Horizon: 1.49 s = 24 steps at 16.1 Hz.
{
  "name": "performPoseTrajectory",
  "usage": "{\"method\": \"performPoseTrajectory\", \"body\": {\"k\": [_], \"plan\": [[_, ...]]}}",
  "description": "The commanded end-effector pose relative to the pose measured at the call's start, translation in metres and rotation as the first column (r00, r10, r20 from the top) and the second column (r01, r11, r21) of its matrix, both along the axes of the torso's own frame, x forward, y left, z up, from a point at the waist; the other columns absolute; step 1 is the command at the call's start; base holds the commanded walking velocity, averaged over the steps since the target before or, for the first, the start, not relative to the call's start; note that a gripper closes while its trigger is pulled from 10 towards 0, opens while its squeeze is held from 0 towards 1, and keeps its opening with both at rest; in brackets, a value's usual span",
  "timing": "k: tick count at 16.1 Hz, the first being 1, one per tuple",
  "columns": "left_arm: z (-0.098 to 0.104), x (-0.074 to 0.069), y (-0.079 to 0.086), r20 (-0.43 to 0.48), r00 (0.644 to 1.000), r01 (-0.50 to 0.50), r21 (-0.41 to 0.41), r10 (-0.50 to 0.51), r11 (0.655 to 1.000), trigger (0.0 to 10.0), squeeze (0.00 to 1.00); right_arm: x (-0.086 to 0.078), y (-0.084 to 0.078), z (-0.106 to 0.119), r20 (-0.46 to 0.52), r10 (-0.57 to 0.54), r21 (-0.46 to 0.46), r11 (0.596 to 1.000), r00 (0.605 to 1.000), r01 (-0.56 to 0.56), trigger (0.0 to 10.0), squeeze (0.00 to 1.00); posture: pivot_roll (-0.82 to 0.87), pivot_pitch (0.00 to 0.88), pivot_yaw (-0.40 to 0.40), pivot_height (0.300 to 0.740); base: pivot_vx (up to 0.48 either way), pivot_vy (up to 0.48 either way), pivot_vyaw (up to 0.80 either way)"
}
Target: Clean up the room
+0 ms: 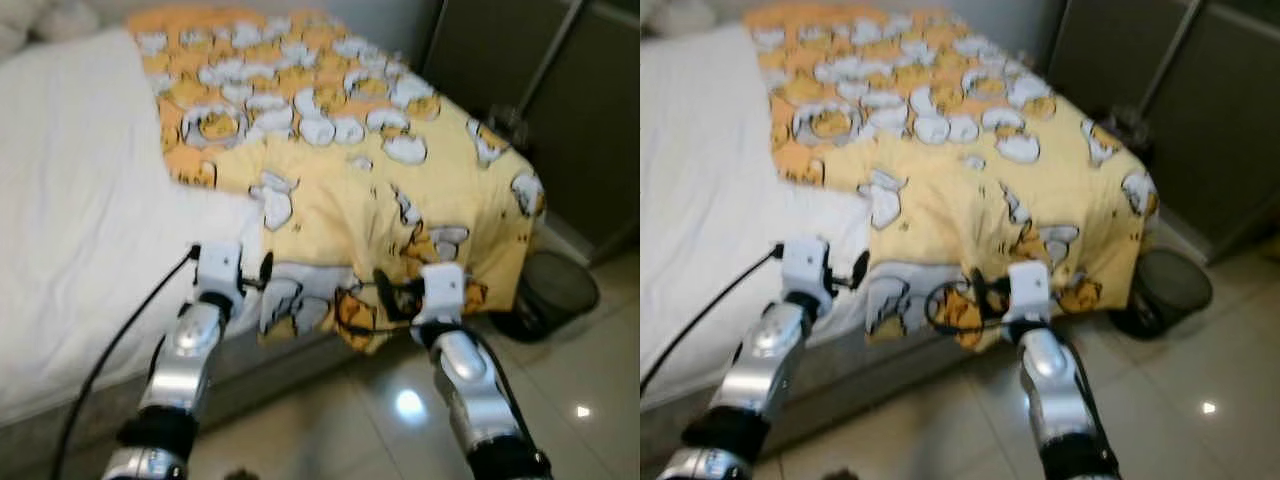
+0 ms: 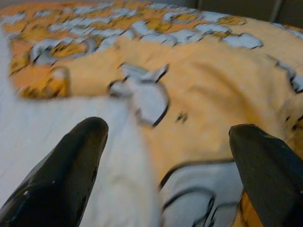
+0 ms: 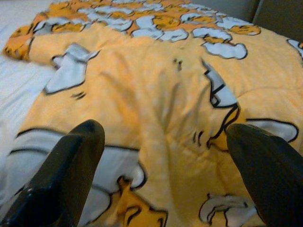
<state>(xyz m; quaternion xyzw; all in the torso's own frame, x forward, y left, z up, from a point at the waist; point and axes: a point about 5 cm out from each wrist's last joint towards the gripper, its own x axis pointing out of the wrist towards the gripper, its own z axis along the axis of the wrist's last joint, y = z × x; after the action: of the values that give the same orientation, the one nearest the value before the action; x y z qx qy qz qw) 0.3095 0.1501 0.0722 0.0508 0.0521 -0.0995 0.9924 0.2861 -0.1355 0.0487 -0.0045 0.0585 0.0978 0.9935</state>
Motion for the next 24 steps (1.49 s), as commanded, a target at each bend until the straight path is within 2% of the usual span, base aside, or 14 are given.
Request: {"method": "performPoseTrajectory", "body": {"k": [1, 3, 4, 5, 6, 8, 10, 13, 14, 17, 21, 22, 23, 24], "plan": [[0.005, 0.002, -0.023, 0.023, 0.997, 0.078, -0.008, -0.078, 0.997, 10.0, 0.00, -0.002, -0.017, -0.001, -0.009, -0.043, -0.027, 0.999, 0.999, 0.042, 10.0, 0.00, 0.11, 0.000, -0.048, 0.740, 0.480, 0.000, 0.00], [-0.011, 0.000, -0.029, -0.036, 0.996, 0.079, 0.029, -0.078, 0.996, 10.0, 0.00, -0.005, -0.019, -0.005, -0.034, -0.040, -0.028, 0.999, 0.999, 0.039, 10.0, 0.00, 0.10, 0.000, -0.063, 0.740, 0.480, 0.000, 0.00], [-0.021, 0.002, -0.023, -0.073, 0.997, 0.018, 0.093, -0.011, 0.996, 10.0, 0.00, -0.008, -0.019, -0.007, -0.048, -0.038, -0.030, 0.999, 0.998, 0.037, 10.0, 0.00, 0.09, 0.000, -0.073, 0.740, 0.289, 0.000, 0.00], [-0.036, 0.006, -0.012, -0.134, 0.985, -0.085, 0.151, 0.106, 0.985, 10.0, 0.00, -0.016, -0.021, -0.009, -0.068, -0.019, -0.034, 0.999, 0.997, 0.017, 10.0, 0.00, 0.07, 0.000, -0.106, 0.740, 0.000, 0.000, 0.00], [-0.042, 0.007, -0.005, -0.158, 0.972, -0.141, 0.200, 0.174, 0.970, 10.0, 0.00, -0.024, -0.021, -0.010, -0.081, 0.014, -0.044, 0.999, 0.997, -0.017, 10.0, 0.00, 0.04, 0.000, -0.117, 0.740, 0.000, 0.000, 0.00], [-0.047, 0.007, -0.002, -0.193, 0.958, -0.179, 0.185, 0.214, 0.966, 10.0, 0.00, -0.041, -0.025, -0.011, -0.099, 0.053, -0.071, 0.996, 0.994, -0.060, 10.0, 0.00, 0.00, 0.000, -0.139, 0.740, 0.000, 0.000, 0.00], [-0.055, 0.002, -0.003, -0.204, 0.951, -0.181, 0.243, 0.233, 0.953, 10.0, 0.00, -0.076, -0.034, -0.010, -0.149, 0.072, -0.098, 0.991, 0.986, -0.087, 10.0, 0.00, -0.09, 0.082, -0.163, 0.740, 0.000, 0.000, 0.00], [-0.069, -0.011, 0.007, -0.246, 0.925, -0.230, 0.242, 0.289, 0.943, 10.0, 0.00, -0.107, -0.037, -0.008, -0.213, 0.062, -0.095, 0.992, 0.975, -0.084, 10.0, 0.00, -0.14, 0.126, -0.175, 0.740, 0.000, 0.000, 0.00], [-0.073, -0.015, 0.014, -0.253, 0.910, -0.263, 0.262, 0.329, 0.929, 10.0, 0.00, -0.111, -0.037, -0.007, -0.223, 0.061, -0.093, 0.992, 0.973, -0.084, 10.0, 0.00, -0.14, 0.137, -0.177, 0.740, 0.000, 0.000, 0.00], [-0.061, -0.014, 0.031, -0.074, 0.907, -0.368, 0.340, 0.415, 0.866, 10.0, 0.00, -0.124, -0.038, -0.004, -0.254, 0.071, -0.102, 0.990, 0.965, -0.100, 10.0, 0.00, -0.15, 0.162, -0.178, 0.740, 0.000, 0.000, 0.00], [-0.065, -0.026, 0.025, -0.010, 0.914, -0.383, 0.300, 0.405, 0.874, 10.0, 0.00, -0.133, -0.038, -0.003, -0.288, 0.075, -0.101, 0.989, 0.955, -0.108, 10.0, 0.00, -0.14, 0.175, -0.178, 0.740, 0.000, 0.000, 0.00], [-0.073, -0.037, 0.029, -0.028, 0.901, -0.404, 0.305, 0.432, 0.863, 10.0, 0.00, -0.135, -0.037, -0.004, -0.303, 0.079, -0.098, 0.989, 0.950, -0.114, 10.0, 0.00, -0.13, 0.178, -0.181, 0.740, 0.000, 0.000, 0.00], [-0.075, -0.039, 0.032, -0.037, 0.892, -0.417, 0.318, 0.451, 0.852, 10.0, 0.00, -0.136, -0.037, -0.004, -0.308, 0.081, -0.097, 0.988, 0.948, -0.116, 10.0, 0.00, -0.13, 0.180, -0.182, 0.740, 0.000, 0.000, 0.00], [-0.079, -0.043, 0.040, -0.048, 0.862, -0.458, 0.349, 0.504, 0.817, 10.0, 0.00, -0.137, -0.037, -0.006, -0.319, 0.086, -0.099, 0.987, 0.944, -0.124, 10.0, 0.00, -0.13, 0.181, -0.186, 0.740, 0.000, 0.000, 0.00]]}}
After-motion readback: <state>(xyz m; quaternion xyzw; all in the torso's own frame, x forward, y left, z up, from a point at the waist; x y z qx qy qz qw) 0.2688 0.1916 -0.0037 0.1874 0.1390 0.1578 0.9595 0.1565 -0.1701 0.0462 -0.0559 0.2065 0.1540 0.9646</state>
